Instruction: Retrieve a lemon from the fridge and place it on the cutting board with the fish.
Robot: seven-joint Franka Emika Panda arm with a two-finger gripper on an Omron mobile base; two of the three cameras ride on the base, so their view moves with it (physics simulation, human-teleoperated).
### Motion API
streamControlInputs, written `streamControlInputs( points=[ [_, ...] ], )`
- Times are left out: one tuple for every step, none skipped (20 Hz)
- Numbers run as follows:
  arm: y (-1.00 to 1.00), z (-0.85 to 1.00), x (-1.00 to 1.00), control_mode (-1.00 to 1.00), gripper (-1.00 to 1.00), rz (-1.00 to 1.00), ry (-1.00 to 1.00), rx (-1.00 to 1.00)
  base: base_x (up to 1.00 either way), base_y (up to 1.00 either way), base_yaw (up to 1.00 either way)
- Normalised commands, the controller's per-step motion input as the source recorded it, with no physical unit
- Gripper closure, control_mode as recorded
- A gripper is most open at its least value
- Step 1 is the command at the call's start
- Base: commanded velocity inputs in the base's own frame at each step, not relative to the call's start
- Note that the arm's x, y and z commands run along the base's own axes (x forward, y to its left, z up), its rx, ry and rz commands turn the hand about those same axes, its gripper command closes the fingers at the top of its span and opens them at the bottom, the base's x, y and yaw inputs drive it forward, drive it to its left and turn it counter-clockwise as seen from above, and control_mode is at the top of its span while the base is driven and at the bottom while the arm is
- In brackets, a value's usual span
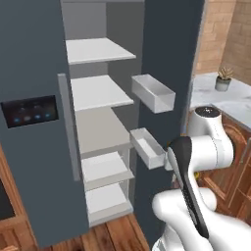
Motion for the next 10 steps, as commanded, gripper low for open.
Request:
streamControlInputs(
  points=[
    [0.00, 0.00, 0.00, 1.00, 1.00, 0.00, 0.00, 0.00, 0.00, -1.00, 0.00],
    [0.00, 0.00, 0.00, 1.00, 1.00, 0.00, 0.00, 0.00, 0.00, -1.00, 0.00],
    [0.00, 0.00, 0.00, 1.00, 1.00, 0.00, 0.00, 0.00, 0.00, -1.00, 0.00],
    [0.00, 0.00, 0.00, 1.00, 1.00, 0.00, 0.00, 0.00, 0.00, -1.00, 0.00],
    [0.00, 0.00, 0.00, 1.00, 1.00, 0.00, 0.00, 0.00, 0.00, -1.00, 0.00],
    [0.00, 0.00, 0.00, 1.00, 1.00, 0.00, 0.00, 0.00, 0.00, -1.00, 0.00],
    [0.00, 0.00, 0.00, 1.00, 1.00, 0.00, 0.00, 0.00, 0.00, -1.00, 0.00],
    [0.00, 0.00, 0.00, 1.00, 1.00, 0.00, 0.00, 0.00, 0.00, -0.93, 0.00],
    [0.00, 0.00, 0.00, 1.00, 1.00, 0.00, 0.00, 0.00, 0.00, -0.74, 0.00],
    [0.00, 0.00, 0.00, 1.00, 1.00, 0.00, 0.00, 0.00, 0.24, -0.52, 0.07]
  ],
)
